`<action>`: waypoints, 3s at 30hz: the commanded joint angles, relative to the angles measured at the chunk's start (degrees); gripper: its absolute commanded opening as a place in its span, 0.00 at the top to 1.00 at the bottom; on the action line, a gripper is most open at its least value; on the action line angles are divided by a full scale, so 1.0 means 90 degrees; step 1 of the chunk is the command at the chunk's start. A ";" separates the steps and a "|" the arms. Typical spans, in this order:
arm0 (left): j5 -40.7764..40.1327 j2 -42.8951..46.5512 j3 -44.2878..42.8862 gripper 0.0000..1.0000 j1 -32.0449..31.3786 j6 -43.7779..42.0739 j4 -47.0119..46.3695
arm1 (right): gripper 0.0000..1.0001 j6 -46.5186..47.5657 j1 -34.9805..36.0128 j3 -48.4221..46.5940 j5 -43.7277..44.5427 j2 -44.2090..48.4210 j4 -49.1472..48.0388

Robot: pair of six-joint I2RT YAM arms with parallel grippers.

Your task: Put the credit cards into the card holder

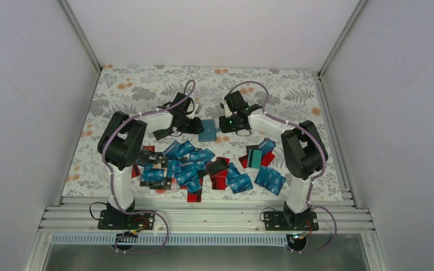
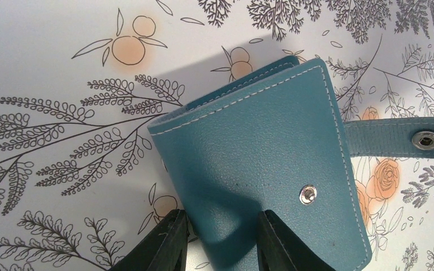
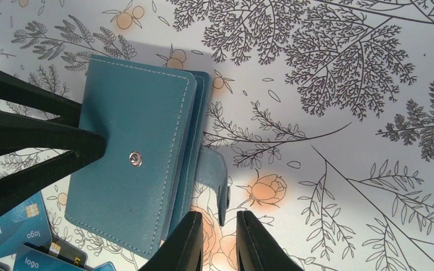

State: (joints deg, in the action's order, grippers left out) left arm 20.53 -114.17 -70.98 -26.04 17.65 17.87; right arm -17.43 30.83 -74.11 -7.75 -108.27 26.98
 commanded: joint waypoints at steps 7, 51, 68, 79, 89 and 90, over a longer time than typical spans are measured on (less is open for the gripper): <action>-0.0060 -0.0284 -0.0045 0.69 -0.0056 -0.0120 0.0239 | 0.87 0.0071 -0.0019 -0.0013 -0.0008 -0.0190 -0.0115; 0.0045 -0.0335 -0.0019 0.71 -0.0144 -0.0086 0.0111 | 0.96 0.0280 0.0332 -0.1113 -0.1252 -0.0993 0.0234; 0.0076 -0.0371 -0.0045 0.71 -0.0150 -0.0123 0.0122 | 0.96 0.0361 0.0447 -0.1365 -0.1101 -0.1306 0.0550; 0.0063 -0.0366 -0.0069 0.71 -0.0146 -0.0157 0.0169 | 0.96 0.0360 0.0453 -0.1459 -0.1060 -0.1537 0.0591; 0.0073 -0.0331 -0.0044 0.71 -0.0154 -0.0174 0.0192 | 0.96 0.0338 0.0426 -0.1638 -0.0989 -0.1867 0.0753; 0.0079 -0.0327 -0.0038 0.71 -0.0161 -0.0181 0.0200 | 0.96 0.0340 0.0407 -0.1654 -0.1029 -0.1894 0.0763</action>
State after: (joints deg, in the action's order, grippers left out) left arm 21.45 -114.93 -71.59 -26.63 17.12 17.61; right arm -14.87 34.24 -88.07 -18.13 -122.04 31.83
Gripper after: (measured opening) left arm 0.285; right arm 0.042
